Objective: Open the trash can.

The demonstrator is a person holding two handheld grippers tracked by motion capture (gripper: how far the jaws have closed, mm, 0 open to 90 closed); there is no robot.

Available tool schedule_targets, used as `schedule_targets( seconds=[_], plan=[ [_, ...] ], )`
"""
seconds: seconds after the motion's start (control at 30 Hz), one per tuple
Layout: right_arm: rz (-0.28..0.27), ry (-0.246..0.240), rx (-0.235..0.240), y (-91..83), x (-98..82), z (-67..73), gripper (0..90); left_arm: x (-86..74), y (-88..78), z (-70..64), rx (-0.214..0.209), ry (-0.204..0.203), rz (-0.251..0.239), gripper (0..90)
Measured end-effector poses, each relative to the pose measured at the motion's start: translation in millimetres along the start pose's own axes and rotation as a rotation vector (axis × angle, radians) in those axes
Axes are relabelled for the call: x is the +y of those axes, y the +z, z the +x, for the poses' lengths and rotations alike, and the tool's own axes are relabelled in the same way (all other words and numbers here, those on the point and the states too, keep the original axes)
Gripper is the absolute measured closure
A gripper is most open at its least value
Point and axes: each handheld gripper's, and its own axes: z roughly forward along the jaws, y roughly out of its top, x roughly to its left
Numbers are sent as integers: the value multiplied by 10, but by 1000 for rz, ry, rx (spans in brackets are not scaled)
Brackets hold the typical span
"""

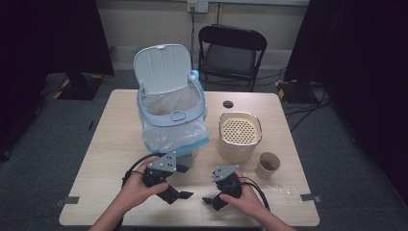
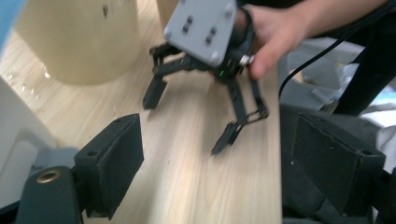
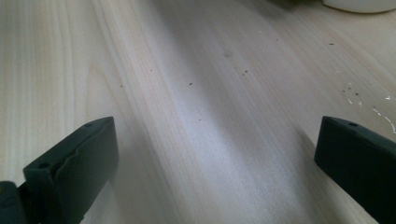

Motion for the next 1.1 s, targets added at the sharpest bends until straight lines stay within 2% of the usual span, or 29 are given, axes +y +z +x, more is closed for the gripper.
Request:
schedule_targets(
  seconds=[0.23, 0.37, 0.5, 0.63, 0.83, 1.1],
  plan=[
    [13, -20, 18, -23, 7, 3, 13, -158, 135, 19, 12, -1, 19, 162],
    [11, -23, 31, -68, 17, -14, 154, -240, 189, 28, 12, -14, 23, 163],
    [21, -14, 25, -109, 2, -51, 141, -332, 233, 47, 18, -32, 16, 163],
    [20, -4, 39, -161, -18, -96, 143, -428, 304, 69, 14, -42, 31, 162],
    [10, 18, 55, -256, -40, -166, 144, -500, 383, 85, 12, -37, 63, 162],
    [9, 25, 51, -360, -73, -224, 144, -576, 486, 95, 16, -17, 98, 162]
  ],
)
